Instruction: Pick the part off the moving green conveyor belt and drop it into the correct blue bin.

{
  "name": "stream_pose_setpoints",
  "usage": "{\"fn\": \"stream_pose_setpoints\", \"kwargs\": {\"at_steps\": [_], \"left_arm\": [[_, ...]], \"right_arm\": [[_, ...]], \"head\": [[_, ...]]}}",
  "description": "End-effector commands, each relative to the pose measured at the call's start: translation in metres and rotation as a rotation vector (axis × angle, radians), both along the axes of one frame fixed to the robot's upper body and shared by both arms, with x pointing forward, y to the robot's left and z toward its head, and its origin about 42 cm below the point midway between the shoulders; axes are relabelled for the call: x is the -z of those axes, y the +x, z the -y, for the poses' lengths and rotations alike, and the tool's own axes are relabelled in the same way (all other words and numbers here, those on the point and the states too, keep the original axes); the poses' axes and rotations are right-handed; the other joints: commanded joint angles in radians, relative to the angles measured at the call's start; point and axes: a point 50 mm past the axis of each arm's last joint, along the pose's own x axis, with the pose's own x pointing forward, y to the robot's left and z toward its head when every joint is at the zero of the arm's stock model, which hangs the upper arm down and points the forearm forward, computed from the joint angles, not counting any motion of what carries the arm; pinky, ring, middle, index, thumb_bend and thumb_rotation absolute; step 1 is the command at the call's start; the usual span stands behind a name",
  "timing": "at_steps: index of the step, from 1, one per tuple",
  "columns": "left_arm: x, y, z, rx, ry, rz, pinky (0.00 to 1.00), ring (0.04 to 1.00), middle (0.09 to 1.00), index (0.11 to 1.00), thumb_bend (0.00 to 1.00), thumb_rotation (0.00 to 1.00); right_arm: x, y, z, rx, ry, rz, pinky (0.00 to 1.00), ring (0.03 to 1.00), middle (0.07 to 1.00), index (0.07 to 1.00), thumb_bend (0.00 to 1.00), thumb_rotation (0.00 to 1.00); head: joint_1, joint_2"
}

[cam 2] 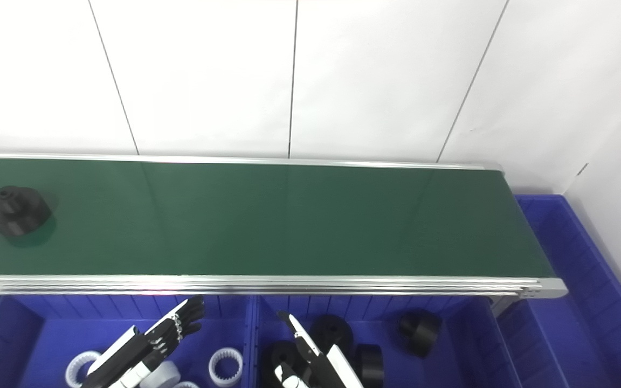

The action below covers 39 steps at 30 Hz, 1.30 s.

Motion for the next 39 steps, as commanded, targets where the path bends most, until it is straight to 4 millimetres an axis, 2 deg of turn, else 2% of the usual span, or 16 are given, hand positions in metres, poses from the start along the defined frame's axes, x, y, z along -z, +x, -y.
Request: {"fn": "stream_pose_setpoints", "kwargs": {"at_steps": [1, 2, 3, 4, 5, 6, 7, 9, 20, 25, 27, 29, 33, 36, 39], "left_arm": [[-0.001, 0.0, 0.004, 0.002, -0.001, 0.033, 0.96, 0.984, 0.992, 0.971, 0.5, 0.83], [0.003, 0.0, 0.006, 0.003, 0.003, 0.02, 0.96, 0.983, 0.991, 0.97, 0.5, 0.83], [0.005, -0.001, 0.007, 0.003, 0.006, 0.012, 0.94, 0.969, 0.98, 0.962, 0.5, 0.81], [0.009, -0.001, 0.008, 0.0, 0.012, -0.001, 0.94, 0.964, 0.977, 0.959, 0.5, 0.8], [0.011, -0.002, 0.009, -0.003, 0.016, -0.01, 0.92, 0.957, 0.969, 0.95, 0.51, 0.78], [0.014, -0.002, 0.01, -0.007, 0.028, -0.017, 0.92, 0.954, 0.967, 0.947, 0.52, 0.77], [0.015, -0.002, 0.011, -0.009, 0.037, -0.022, 0.91, 0.948, 0.96, 0.937, 0.53, 0.77], [0.016, 0.0, 0.012, -0.015, 0.05, -0.022, 0.89, 0.94, 0.95, 0.924, 0.53, 0.75], [0.015, 0.003, 0.014, -0.019, 0.077, -0.014, 0.88, 0.928, 0.936, 0.907, 0.5, 0.77], [0.014, 0.004, 0.015, -0.019, 0.071, -0.01, 0.87, 0.927, 0.936, 0.905, 0.51, 0.77], [0.014, 0.004, 0.015, -0.019, 0.063, -0.012, 0.87, 0.929, 0.934, 0.903, 0.51, 0.76], [0.014, 0.004, 0.015, -0.019, 0.06, -0.012, 0.87, 0.926, 0.934, 0.905, 0.5, 0.76], [0.014, 0.005, 0.015, -0.016, 0.066, -0.009, 0.85, 0.921, 0.939, 0.911, 0.49, 0.75], [0.013, 0.005, 0.013, -0.012, 0.079, -0.007, 0.85, 0.923, 0.943, 0.917, 0.48, 0.76], [0.013, 0.006, 0.011, -0.01, 0.082, -0.006, 0.85, 0.921, 0.945, 0.921, 0.48, 0.76]], "right_arm": [[-0.004, 0.001, 0.002, -0.015, 0.033, 0.067, 0.99, 1.0, 1.0, 1.0, 0.45, 1.0], [0.001, -0.001, 0.004, -0.017, 0.037, 0.063, 1.0, 1.0, 1.0, 1.0, 0.45, 1.0], [0.004, -0.001, 0.005, -0.017, 0.04, 0.061, 1.0, 1.0, 1.0, 1.0, 0.44, 1.0], [0.008, -0.002, 0.007, -0.014, 0.05, 0.054, 1.0, 1.0, 1.0, 1.0, 0.44, 1.0], [0.012, -0.002, 0.008, -0.012, 0.056, 0.048, 0.99, 1.0, 1.0, 1.0, 0.44, 0.99], [0.015, -0.001, 0.009, -0.007, 0.056, 0.042, 0.99, 1.0, 1.0, 1.0, 0.44, 0.99], [0.017, -0.001, 0.009, -0.004, 0.054, 0.038, 0.99, 1.0, 1.0, 1.0, 0.45, 0.99], [0.02, 0.001, 0.009, 0.003, 0.046, 0.036, 0.98, 1.0, 1.0, 0.999, 0.45, 0.99], [0.021, 0.005, 0.009, -0.001, 0.049, 0.035, 0.97, 1.0, 1.0, 1.0, 0.45, 0.98], [0.015, 0.006, 0.009, 0.002, 0.032, 0.07, 0.97, 1.0, 1.0, 0.998, 0.46, 0.99], [0.001, 0.014, 0.005, 0.003, 0.031, 0.137, 0.93, 0.984, 1.0, 0.982, 0.45, 0.99], [-0.019, 0.027, -0.001, 0.015, 0.048, 0.227, 0.91, 0.971, 0.995, 0.968, 0.4, 0.94], [-0.061, 0.051, -0.01, 0.011, 0.059, 0.385, 0.88, 0.959, 0.983, 0.952, 0.4, 0.97], [-0.111, 0.08, -0.021, 0.019, 0.1, 0.553, 0.89, 0.958, 0.975, 0.949, 0.41, 0.97], [-0.157, 0.099, -0.032, 0.036, 0.11, 0.671, 0.89, 0.947, 0.959, 0.938, 0.44, 0.93]], "head": [[0.052, -0.062], [0.106, -0.125], [0.106, -0.125], [0.144, -0.176], [0.15, -0.183], [0.173, -0.222], [0.173, -0.222], [0.187, -0.246], [0.184, -0.255], [0.182, -0.239], [0.177, -0.229], [0.176, -0.226], [0.177, -0.222], [0.173, -0.223], [0.167, -0.226]]}}
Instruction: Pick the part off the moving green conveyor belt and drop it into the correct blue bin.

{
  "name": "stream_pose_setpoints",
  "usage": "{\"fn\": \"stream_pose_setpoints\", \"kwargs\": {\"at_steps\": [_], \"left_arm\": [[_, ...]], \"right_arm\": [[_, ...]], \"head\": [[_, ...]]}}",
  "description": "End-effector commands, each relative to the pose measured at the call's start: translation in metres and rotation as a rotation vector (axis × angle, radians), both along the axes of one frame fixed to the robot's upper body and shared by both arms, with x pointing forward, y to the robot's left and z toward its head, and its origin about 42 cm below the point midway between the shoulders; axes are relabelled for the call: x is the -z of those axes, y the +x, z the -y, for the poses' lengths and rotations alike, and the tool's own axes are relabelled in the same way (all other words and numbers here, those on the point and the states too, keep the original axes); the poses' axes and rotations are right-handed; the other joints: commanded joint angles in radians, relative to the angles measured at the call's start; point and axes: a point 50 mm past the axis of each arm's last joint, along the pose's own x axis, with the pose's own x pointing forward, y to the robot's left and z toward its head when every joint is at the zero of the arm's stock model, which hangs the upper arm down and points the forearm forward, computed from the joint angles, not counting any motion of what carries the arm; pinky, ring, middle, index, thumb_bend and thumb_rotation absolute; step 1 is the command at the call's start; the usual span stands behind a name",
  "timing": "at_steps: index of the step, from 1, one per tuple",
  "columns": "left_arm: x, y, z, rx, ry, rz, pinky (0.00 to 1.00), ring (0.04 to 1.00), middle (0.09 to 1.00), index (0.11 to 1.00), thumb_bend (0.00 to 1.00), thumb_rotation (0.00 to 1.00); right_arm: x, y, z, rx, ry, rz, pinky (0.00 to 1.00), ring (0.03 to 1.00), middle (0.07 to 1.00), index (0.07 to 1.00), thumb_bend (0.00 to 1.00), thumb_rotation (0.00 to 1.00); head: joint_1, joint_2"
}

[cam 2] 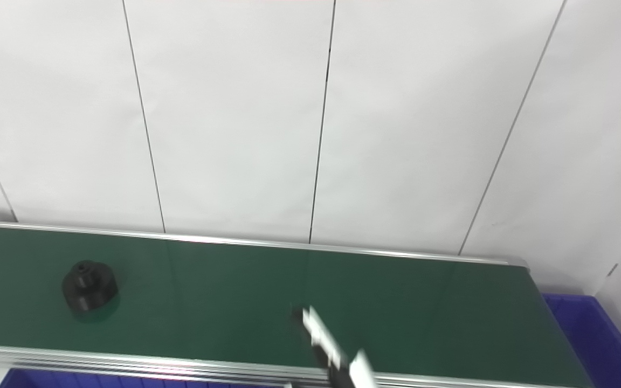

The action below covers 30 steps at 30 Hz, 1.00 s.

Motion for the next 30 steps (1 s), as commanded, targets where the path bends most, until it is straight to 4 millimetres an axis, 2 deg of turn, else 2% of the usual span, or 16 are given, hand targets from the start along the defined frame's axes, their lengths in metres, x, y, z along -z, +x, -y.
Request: {"fn": "stream_pose_setpoints", "kwargs": {"at_steps": [1, 3, 6, 7, 8, 12, 15, 20, 23, 30], "left_arm": [[-0.011, 0.009, -0.004, 0.011, -0.007, 0.069, 0.85, 0.92, 0.945, 0.921, 0.48, 0.76], [-0.011, 0.01, -0.005, 0.012, -0.013, 0.064, 0.86, 0.924, 0.942, 0.917, 0.48, 0.75], [-0.011, 0.011, -0.007, 0.013, -0.019, 0.062, 0.86, 0.926, 0.937, 0.913, 0.49, 0.75], [-0.011, 0.011, -0.007, 0.017, -0.012, 0.063, 0.87, 0.926, 0.937, 0.912, 0.49, 0.75], [-0.011, 0.01, -0.007, 0.02, -0.004, 0.065, 0.86, 0.926, 0.94, 0.911, 0.48, 0.76], [-0.01, 0.01, -0.005, 0.029, 0.006, 0.064, 0.86, 0.927, 0.942, 0.908, 0.47, 0.75], [-0.01, 0.009, -0.007, 0.029, 0.004, 0.06, 0.87, 0.93, 0.938, 0.904, 0.48, 0.74], [-0.009, 0.005, -0.01, 0.04, 0.019, 0.053, 0.88, 0.935, 0.94, 0.909, 0.47, 0.75], [-0.008, 0.003, -0.013, 0.047, 0.038, 0.05, 0.86, 0.928, 0.943, 0.913, 0.46, 0.76], [-0.007, 0.0, -0.015, 0.054, 0.051, 0.044, 0.85, 0.92, 0.944, 0.916, 0.46, 0.74]], "right_arm": [[-0.05, 0.017, -0.012, 0.033, 0.038, 0.139, 0.89, 0.945, 0.957, 0.936, 0.45, 0.92], [-0.081, 0.032, -0.023, 0.074, 0.076, 0.222, 0.77, 0.837, 0.856, 0.84, 0.5, 0.6], [-0.104, 0.047, -0.036, 0.1, 0.11, 0.271, 0.73, 0.798, 0.818, 0.805, 0.54, 0.48], [-0.114, 0.058, -0.044, 0.089, 0.134, 0.272, 0.72, 0.793, 0.814, 0.801, 0.55, 0.46], [-0.124, 0.068, -0.053, 0.081, 0.147, 0.277, 0.75, 0.807, 0.813, 0.805, 0.66, 0.34], [-0.156, 0.103, -0.083, 0.095, 0.122, 0.315, 0.75, 0.808, 0.815, 0.807, 0.74, 0.28], [-0.168, 0.122, -0.099, 0.092, 0.107, 0.328, 0.76, 0.805, 0.819, 0.802, 0.8, 0.26], [-0.177, 0.148, -0.124, 0.093, 0.053, 0.325, 0.76, 0.798, 0.819, 0.806, 0.85, 0.24], [-0.181, 0.162, -0.138, 0.098, -0.004, 0.304, 0.75, 0.804, 0.833, 0.818, 0.87, 0.27], [-0.177, 0.192, -0.168, 0.104, -0.078, 0.267, 0.76, 0.825, 0.837, 0.832, 0.92, 0.3]], "head": [[-0.013, -0.003], [-0.022, -0.002], [-0.025, -0.001], [-0.022, -0.002], [-0.016, -0.003], [-0.004, -0.01], [-0.015, -0.006], [-0.027, -0.004], [-0.03, -0.001], [-0.039, 0.004]]}}
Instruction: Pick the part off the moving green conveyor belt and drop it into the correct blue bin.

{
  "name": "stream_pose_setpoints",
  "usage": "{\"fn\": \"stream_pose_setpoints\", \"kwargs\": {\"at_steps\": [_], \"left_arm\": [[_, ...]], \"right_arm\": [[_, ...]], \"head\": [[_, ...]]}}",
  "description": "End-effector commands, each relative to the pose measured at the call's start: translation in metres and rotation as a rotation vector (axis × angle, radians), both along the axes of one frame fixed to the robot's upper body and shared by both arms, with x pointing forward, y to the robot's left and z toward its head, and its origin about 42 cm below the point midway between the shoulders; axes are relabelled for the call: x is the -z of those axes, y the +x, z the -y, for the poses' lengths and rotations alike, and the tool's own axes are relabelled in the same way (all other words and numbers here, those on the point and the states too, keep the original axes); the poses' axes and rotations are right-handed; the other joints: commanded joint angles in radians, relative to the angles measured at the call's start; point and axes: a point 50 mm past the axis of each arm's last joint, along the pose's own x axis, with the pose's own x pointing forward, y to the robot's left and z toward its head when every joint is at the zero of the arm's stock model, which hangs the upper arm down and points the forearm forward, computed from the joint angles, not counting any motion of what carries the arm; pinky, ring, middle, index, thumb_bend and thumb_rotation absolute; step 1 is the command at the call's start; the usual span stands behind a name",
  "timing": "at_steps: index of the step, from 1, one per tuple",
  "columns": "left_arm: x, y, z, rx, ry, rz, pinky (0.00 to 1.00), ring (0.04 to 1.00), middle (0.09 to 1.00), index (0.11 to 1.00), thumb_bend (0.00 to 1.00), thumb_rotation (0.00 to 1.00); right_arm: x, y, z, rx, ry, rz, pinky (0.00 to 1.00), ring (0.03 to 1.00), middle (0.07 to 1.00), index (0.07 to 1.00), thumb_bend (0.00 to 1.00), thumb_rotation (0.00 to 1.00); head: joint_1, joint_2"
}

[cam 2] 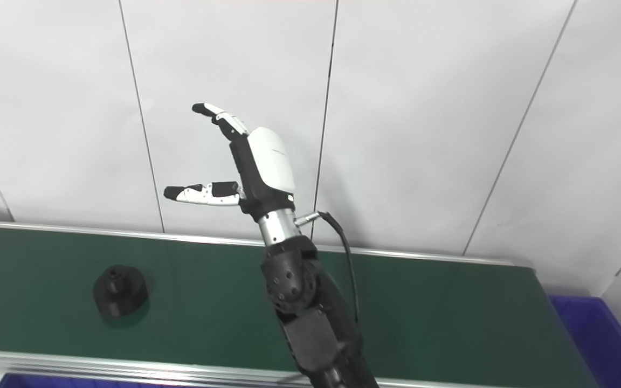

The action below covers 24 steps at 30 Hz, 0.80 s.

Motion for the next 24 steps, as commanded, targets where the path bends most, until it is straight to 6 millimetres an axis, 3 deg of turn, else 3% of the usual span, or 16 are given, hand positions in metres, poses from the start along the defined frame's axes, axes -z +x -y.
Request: {"fn": "stream_pose_setpoints", "kwargs": {"at_steps": [1, 6, 14, 24], "left_arm": [[-0.008, 0.004, 0.001, 0.007, -0.008, 0.058, 0.85, 0.92, 0.944, 0.916, 0.46, 0.74], [-0.008, 0.003, 0.004, 0.009, -0.02, 0.056, 0.86, 0.927, 0.948, 0.917, 0.45, 0.72], [-0.009, -0.002, 0.008, 0.012, -0.006, 0.063, 0.85, 0.92, 0.949, 0.917, 0.46, 0.75], [-0.008, -0.017, 0.001, 0.01, -0.011, 0.045, 0.87, 0.929, 0.955, 0.918, 0.49, 0.76]], "right_arm": [[-0.028, 0.002, -0.021, -0.027, 0.014, 0.065, 0.76, 0.825, 0.837, 0.832, 0.92, 0.3], [-0.004, 0.016, -0.028, -0.026, -0.071, -0.038, 0.78, 0.861, 0.894, 0.883, 0.91, 0.33], [0.037, 0.035, -0.033, -0.012, -0.185, -0.173, 0.8, 0.889, 0.904, 0.909, 0.95, 0.31], [0.074, 0.041, -0.036, 0.041, -0.262, -0.285, 0.84, 0.909, 0.923, 0.928, 1.0, 0.36]], "head": [[-0.001, -0.004], [0.006, -0.008], [0.014, -0.004], [0.025, 0.006]]}}
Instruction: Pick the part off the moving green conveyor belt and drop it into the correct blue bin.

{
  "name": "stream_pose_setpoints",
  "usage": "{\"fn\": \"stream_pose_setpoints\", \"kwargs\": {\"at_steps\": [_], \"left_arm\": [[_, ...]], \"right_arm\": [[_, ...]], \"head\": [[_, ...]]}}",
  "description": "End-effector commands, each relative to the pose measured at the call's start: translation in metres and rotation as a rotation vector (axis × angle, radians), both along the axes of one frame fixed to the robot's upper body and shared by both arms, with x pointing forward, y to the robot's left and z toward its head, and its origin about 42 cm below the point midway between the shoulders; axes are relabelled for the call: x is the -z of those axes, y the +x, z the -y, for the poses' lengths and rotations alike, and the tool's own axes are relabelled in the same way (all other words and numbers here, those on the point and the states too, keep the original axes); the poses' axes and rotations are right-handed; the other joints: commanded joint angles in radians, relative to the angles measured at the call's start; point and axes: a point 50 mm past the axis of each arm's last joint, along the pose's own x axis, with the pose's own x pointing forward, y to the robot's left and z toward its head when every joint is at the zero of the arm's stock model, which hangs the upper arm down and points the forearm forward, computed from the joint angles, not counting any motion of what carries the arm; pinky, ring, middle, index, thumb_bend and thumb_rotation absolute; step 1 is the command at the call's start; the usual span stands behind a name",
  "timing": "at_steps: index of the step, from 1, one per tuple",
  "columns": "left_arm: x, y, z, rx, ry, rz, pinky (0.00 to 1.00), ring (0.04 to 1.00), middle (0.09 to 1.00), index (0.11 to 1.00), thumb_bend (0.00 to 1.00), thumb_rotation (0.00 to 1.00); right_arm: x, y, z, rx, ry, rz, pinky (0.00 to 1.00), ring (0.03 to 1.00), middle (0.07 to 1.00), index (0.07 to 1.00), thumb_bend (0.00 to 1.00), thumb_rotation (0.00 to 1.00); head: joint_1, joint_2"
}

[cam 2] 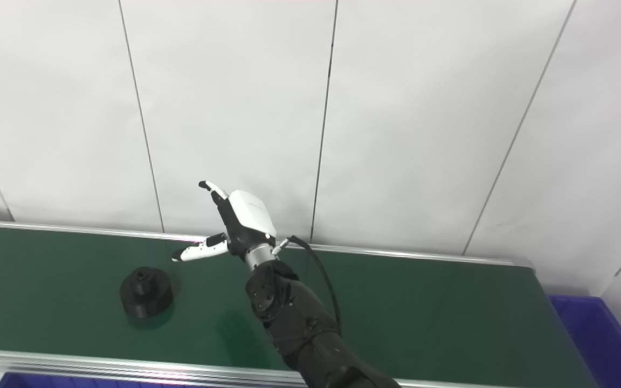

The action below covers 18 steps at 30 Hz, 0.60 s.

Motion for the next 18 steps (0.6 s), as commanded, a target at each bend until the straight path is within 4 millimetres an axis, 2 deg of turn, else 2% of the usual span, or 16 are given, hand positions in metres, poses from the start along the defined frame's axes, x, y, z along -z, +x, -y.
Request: {"fn": "stream_pose_setpoints", "kwargs": {"at_steps": [1, 9, 18], "left_arm": [[-0.011, 0.002, -0.005, 0.014, -0.009, 0.06, 0.87, 0.929, 0.955, 0.919, 0.49, 0.76], [-0.014, -0.003, -0.014, 0.016, 0.009, 0.066, 0.87, 0.927, 0.951, 0.916, 0.49, 0.75], [-0.02, -0.012, -0.021, 0.009, 0.017, 0.076, 0.86, 0.921, 0.942, 0.908, 0.48, 0.75]], "right_arm": [[-0.032, 0.003, -0.02, -0.04, 0.039, 0.095, 0.84, 0.909, 0.921, 0.927, 1.0, 0.37], [-0.008, -0.002, -0.021, -0.003, -0.005, 0.029, 0.85, 0.909, 0.922, 0.926, 1.0, 0.4], [0.009, -0.008, -0.024, 0.001, -0.07, -0.044, 0.88, 0.925, 0.931, 0.933, 1.0, 0.42]], "head": [[0.0, 0.002], [-0.002, 0.009], [0.009, 0.027]]}}
